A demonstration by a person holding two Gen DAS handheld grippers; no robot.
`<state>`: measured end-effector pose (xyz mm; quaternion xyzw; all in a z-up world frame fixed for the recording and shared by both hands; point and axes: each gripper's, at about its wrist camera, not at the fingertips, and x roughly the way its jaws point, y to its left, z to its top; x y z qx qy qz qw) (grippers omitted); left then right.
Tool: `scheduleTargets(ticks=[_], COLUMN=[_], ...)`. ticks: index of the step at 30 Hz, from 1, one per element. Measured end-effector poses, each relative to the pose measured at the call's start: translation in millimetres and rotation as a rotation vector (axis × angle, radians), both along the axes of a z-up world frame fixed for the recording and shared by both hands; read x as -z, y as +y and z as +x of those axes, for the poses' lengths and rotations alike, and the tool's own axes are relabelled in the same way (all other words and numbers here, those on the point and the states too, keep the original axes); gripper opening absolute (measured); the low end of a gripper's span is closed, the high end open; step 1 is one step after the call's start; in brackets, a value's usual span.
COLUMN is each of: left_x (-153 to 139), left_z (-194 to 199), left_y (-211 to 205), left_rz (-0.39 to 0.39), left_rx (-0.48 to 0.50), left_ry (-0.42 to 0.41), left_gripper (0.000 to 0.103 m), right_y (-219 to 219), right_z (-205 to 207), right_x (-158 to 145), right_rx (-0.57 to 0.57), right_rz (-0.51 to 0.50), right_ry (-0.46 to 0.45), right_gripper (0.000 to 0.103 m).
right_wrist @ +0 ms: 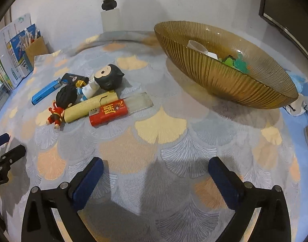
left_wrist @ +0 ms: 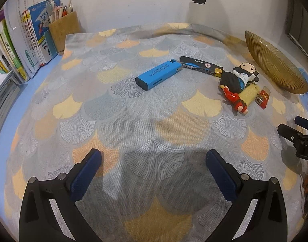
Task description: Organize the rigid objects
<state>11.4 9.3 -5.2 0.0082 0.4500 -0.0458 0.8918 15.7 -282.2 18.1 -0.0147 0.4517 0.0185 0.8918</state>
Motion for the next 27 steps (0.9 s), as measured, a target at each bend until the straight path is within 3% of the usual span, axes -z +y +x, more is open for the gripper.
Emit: scheduleTargets(ticks=[27], left_x=[-1.7], left_z=[-0.2], left_y=[1.2], left_rz=[0.002], left_rx=[0.0], left_ry=[0.0], left_gripper=[0.103], right_y=[1.6], right_z=[-0.2], right_x=[0.2], right_rx=[0.001], right_rz=[0.001], right_ry=[0.0], right_gripper=[0.103])
